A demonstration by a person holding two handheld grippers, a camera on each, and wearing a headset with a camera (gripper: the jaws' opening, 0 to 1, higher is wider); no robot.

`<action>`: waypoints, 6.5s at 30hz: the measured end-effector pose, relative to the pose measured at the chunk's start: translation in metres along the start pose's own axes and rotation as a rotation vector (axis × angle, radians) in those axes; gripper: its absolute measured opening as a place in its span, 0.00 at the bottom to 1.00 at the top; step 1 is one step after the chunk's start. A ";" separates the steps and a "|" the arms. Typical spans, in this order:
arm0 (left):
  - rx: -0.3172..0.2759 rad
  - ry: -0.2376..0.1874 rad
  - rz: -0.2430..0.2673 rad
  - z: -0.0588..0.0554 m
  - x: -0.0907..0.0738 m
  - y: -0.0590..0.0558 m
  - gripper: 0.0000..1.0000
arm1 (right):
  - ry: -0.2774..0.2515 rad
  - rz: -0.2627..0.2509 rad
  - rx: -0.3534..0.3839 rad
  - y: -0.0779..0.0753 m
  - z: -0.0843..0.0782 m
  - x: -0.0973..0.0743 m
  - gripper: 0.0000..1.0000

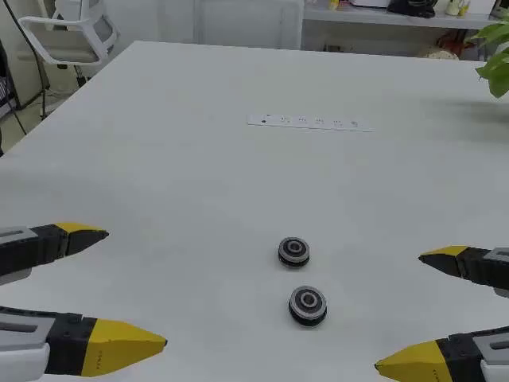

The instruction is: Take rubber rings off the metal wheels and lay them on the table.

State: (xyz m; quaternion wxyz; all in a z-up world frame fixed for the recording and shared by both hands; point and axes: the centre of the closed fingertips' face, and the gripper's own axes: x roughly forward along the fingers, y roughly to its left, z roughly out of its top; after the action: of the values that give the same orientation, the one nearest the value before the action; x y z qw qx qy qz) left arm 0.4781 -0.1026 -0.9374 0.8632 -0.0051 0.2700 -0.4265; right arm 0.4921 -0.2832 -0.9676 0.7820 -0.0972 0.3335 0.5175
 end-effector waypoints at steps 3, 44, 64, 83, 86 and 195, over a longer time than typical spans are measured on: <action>-0.002 0.005 0.003 -0.002 0.000 0.001 1.00 | 0.012 0.006 -0.006 0.001 -0.002 0.001 0.99; 0.028 -0.036 0.026 0.014 -0.019 0.008 1.00 | -0.028 -0.032 0.033 -0.012 0.003 -0.022 0.96; 0.005 -0.046 0.036 0.006 -0.025 0.007 0.97 | -0.039 -0.039 0.051 -0.007 0.000 -0.027 0.94; 0.009 -0.038 0.035 0.002 -0.027 0.011 0.96 | -0.044 -0.025 0.079 -0.007 -0.005 -0.026 0.94; 0.009 -0.039 0.036 0.004 -0.027 0.010 0.96 | -0.041 -0.023 0.071 -0.007 -0.004 -0.025 0.94; 0.262 -0.176 -0.182 0.089 0.109 -0.003 0.61 | -0.109 0.154 -0.136 -0.024 0.051 0.038 0.47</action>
State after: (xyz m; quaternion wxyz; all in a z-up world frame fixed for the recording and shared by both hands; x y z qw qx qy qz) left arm 0.5717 -0.2047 -0.9113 0.8346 0.0459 0.1339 -0.5324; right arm 0.5437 -0.2397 -0.9573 0.7486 -0.0958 0.2613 0.6018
